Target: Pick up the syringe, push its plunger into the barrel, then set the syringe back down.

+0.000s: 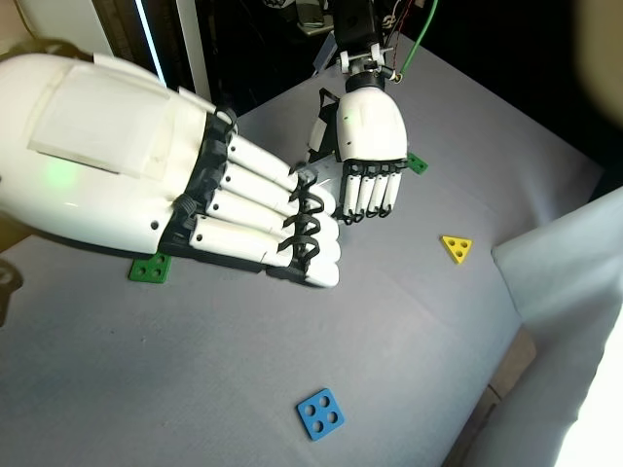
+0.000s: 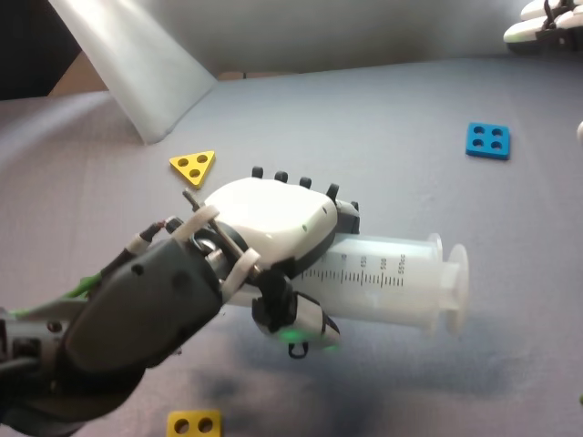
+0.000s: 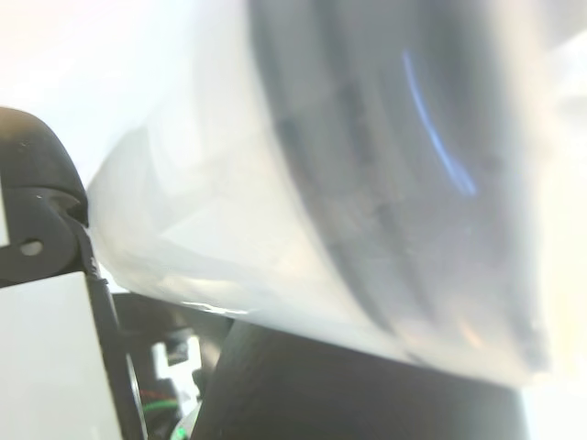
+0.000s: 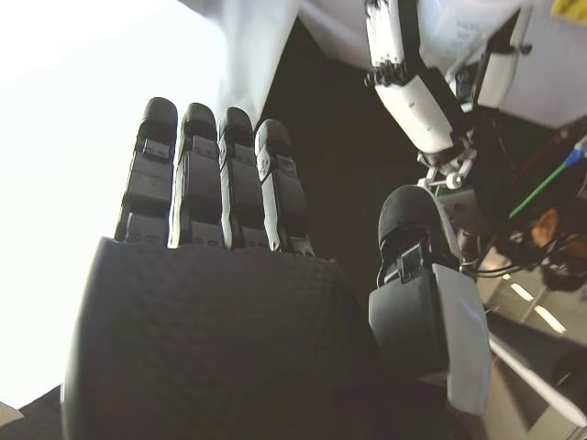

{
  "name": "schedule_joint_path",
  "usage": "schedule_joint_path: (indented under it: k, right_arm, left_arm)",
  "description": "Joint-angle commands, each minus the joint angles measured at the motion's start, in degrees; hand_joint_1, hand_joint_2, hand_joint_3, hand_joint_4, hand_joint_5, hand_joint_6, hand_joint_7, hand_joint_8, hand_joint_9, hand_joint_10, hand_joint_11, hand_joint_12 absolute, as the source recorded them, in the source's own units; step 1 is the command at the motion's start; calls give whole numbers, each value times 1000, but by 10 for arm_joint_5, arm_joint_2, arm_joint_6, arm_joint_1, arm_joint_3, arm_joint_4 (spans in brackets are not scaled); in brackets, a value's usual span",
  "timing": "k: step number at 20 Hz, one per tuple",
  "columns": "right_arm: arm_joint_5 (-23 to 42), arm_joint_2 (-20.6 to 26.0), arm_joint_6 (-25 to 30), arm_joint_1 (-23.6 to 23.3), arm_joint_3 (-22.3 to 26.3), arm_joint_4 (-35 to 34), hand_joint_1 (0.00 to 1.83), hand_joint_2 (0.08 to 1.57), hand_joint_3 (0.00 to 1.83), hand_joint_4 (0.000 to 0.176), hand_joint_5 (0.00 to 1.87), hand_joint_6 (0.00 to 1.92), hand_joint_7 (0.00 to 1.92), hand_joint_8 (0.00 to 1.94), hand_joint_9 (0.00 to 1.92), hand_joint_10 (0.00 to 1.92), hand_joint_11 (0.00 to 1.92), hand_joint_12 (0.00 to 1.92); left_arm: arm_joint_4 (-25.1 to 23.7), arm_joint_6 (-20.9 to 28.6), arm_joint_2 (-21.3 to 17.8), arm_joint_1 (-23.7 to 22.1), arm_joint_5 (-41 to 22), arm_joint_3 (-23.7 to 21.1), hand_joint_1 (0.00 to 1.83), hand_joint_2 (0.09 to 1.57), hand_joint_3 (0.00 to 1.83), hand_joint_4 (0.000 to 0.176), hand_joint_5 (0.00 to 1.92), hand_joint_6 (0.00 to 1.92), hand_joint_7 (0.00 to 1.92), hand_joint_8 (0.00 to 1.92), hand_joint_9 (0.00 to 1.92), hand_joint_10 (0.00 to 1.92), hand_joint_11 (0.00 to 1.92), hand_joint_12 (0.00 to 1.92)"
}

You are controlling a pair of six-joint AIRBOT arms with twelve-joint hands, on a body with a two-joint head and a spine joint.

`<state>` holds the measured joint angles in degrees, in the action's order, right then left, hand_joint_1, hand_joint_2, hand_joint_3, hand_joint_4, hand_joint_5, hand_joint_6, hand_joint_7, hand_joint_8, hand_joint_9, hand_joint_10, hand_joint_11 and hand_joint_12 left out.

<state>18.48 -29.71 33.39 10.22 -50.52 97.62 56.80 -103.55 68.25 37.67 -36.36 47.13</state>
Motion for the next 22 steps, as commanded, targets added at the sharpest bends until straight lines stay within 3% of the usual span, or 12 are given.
schedule_joint_path:
  k: [1, 6, 10, 15, 22]
  right_arm:
    - [4, -1, 0, -2, 1, -20, 0, 1254, 2, 0, 200, 3, 167, 2, 125, 2, 0, 263]
    - [3, -1, -2, 10, 16, -20, 0, 1258, 3, 0, 192, 0, 169, 2, 129, 3, 0, 259]
    - [3, 0, -48, 23, 38, -20, 0, 1259, 2, 0, 193, 0, 167, 0, 128, 0, 0, 277]
    - [3, -1, -48, 51, 49, -20, 0, 1258, 1, 0, 188, 0, 159, 0, 122, 0, 0, 271]
    - [3, -1, -49, 55, 58, -20, 0, 1262, 1, 0, 186, 2, 161, 1, 120, 2, 0, 253]
  left_arm:
    - [-38, 8, 4, 0, -46, 0, 1345, 1216, 0, 0, 742, 1138, 789, 1405, 713, 1491, 547, 1256]
    - [-56, 26, 11, 20, -48, 5, 1342, 1224, 1, 0, 725, 1169, 780, 1421, 696, 1510, 524, 1282]
    - [-58, 32, 14, 28, -54, 5, 1343, 1222, 0, 0, 739, 1140, 785, 1421, 692, 1516, 518, 1324]
    - [-58, 34, 15, 30, -54, 4, 1341, 1227, 1, 0, 729, 1150, 778, 1439, 681, 1525, 509, 1324]
    - [-58, 35, 15, 34, -56, 3, 1340, 1228, 0, 0, 719, 1172, 778, 1417, 685, 1533, 500, 1320]
